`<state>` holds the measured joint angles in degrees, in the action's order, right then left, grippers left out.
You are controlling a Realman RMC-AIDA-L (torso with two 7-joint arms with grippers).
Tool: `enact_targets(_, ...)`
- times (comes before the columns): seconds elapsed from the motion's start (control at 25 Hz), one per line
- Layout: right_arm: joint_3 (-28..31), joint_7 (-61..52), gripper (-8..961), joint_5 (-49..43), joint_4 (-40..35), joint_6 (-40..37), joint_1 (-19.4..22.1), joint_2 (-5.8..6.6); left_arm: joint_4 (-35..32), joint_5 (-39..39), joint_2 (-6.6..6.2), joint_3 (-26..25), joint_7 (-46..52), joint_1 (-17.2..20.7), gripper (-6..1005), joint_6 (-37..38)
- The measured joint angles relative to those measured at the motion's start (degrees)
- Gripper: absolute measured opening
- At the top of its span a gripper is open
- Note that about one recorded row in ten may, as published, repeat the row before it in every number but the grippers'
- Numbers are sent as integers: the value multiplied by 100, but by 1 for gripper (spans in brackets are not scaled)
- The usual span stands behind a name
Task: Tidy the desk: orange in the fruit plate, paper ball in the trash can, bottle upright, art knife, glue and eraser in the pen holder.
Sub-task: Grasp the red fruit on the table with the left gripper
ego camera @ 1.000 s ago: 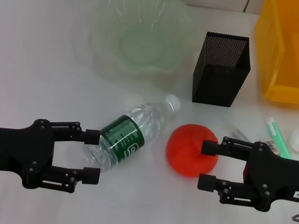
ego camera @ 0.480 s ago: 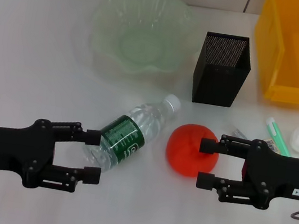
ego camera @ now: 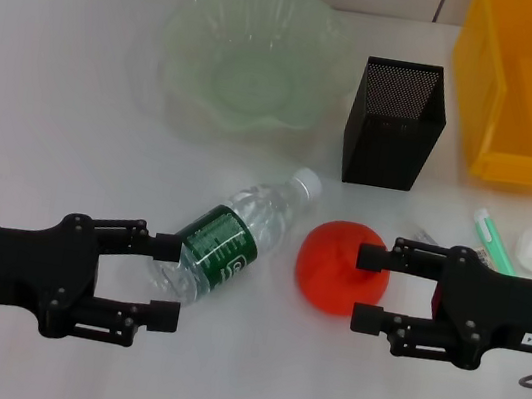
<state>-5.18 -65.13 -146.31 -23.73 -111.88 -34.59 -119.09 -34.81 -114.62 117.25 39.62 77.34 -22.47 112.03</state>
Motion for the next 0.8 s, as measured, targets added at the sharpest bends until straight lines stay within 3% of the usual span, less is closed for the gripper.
enact_targets(0.6,34,-165,739,17,-85,31,-42,9,9,-25,5,79,15,-26,748,-16)
enact_targets(0.8,33,-165,739,17,-205,101,54,12,-182,-26,15,82,667,-137,740,-223)
